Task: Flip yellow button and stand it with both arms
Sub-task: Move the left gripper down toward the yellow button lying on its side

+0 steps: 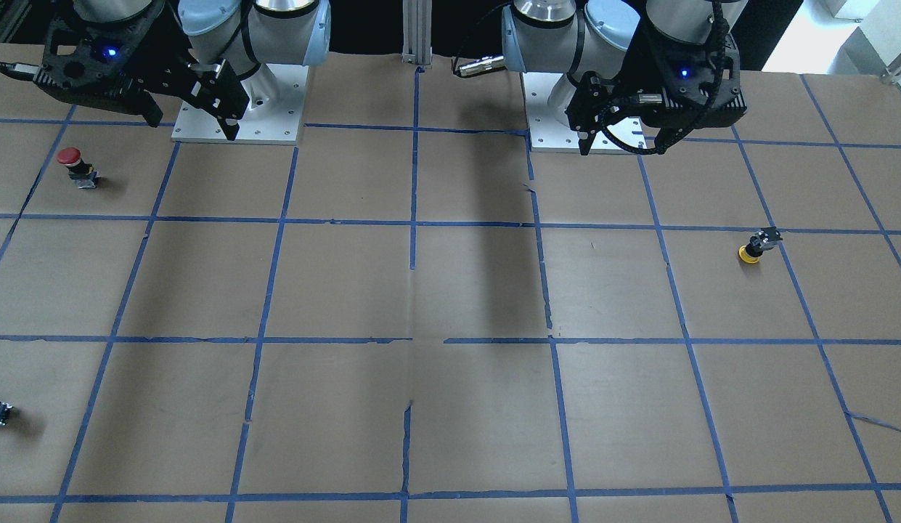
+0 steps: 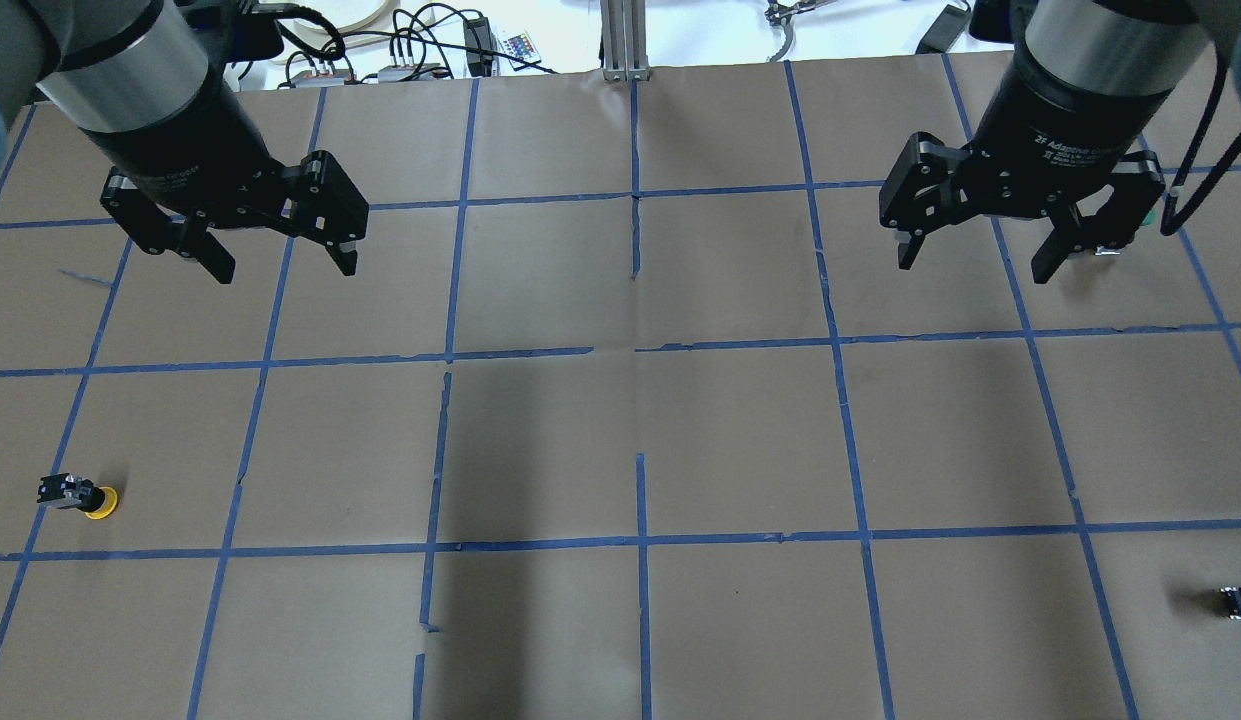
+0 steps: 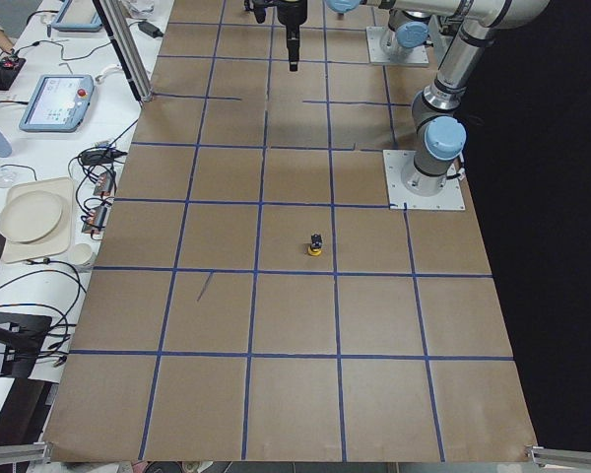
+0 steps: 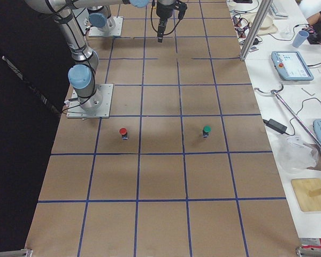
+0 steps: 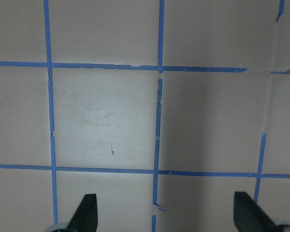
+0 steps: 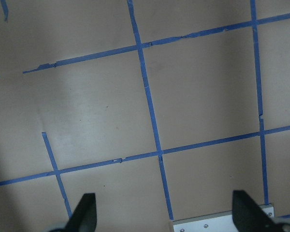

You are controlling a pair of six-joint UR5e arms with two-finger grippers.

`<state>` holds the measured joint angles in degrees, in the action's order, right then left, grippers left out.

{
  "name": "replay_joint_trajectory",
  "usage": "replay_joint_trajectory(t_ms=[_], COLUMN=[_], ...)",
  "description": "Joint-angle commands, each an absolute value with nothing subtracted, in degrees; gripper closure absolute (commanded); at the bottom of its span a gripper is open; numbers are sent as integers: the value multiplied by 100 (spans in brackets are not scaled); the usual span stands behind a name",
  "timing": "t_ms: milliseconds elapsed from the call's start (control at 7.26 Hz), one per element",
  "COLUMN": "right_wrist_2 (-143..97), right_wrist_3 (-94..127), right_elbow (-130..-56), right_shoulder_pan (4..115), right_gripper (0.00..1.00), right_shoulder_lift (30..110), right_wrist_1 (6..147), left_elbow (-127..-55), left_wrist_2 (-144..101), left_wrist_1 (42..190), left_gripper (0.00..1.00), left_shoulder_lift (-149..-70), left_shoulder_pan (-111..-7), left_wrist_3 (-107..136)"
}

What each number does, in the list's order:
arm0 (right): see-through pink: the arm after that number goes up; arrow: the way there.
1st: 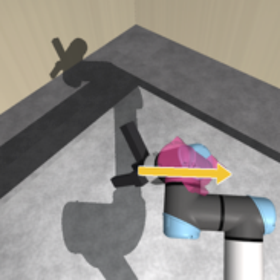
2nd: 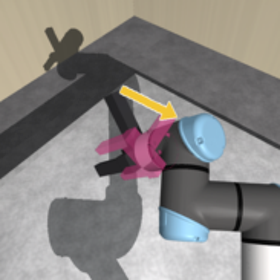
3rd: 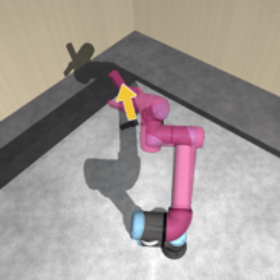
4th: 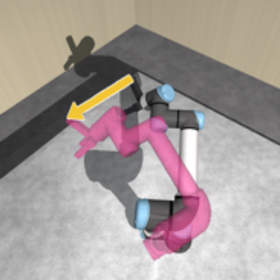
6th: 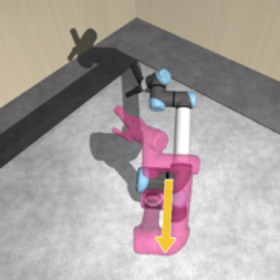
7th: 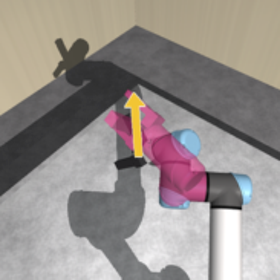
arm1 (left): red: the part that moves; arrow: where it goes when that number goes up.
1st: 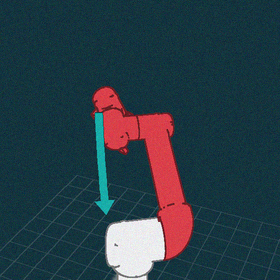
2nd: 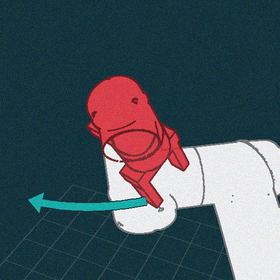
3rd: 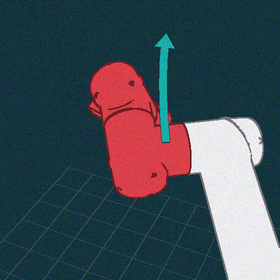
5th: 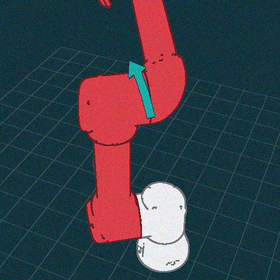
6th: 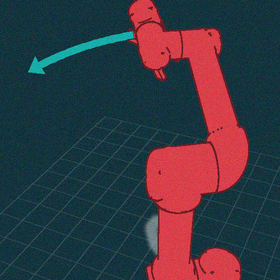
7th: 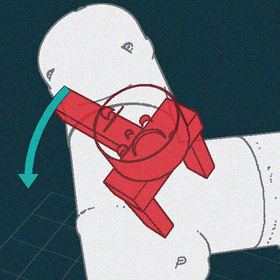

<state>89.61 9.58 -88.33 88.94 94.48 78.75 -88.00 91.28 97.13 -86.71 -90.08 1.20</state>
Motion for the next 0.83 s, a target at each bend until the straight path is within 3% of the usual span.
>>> replay_joint_trajectory(t_ms=[0, 413, 688], right_wrist_2=[8956, 8956, 8956], right_wrist_3=[958, 958, 958], right_elbow=[-8833, -8833, -8833], right_shoulder_pan=[8886, 8895, 8895], right_gripper=[0, 0, 0], right_shoulder_lift=[9448, 9448, 9448], right_wrist_1=[7884, 7884, 7884], left_elbow=[-8606, -9138, -9490], left_wrist_2=[9184, 9290, 9273], left_wrist_1=[9512, 9536, 9501], left_gripper=[1, 1, 0], left_shoulder_lift=[-8814, -8606, -8578], left_shoulder_pan=[-9018, -8721, -7399], left_wrist_3=[26, -665, -999])
